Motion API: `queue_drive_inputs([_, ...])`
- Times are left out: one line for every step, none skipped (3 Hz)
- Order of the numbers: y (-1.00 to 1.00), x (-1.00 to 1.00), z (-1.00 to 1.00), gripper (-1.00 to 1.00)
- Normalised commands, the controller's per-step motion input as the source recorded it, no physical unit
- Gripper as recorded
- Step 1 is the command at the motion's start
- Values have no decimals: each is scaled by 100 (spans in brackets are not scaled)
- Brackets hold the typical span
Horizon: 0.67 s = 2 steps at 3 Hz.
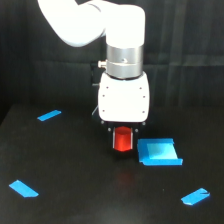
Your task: Pick up the red object from the table
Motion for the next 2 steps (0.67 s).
queue_drive_inputs([-14, -6, 99, -97])
queue_drive_inputs([-13, 0, 98, -95])
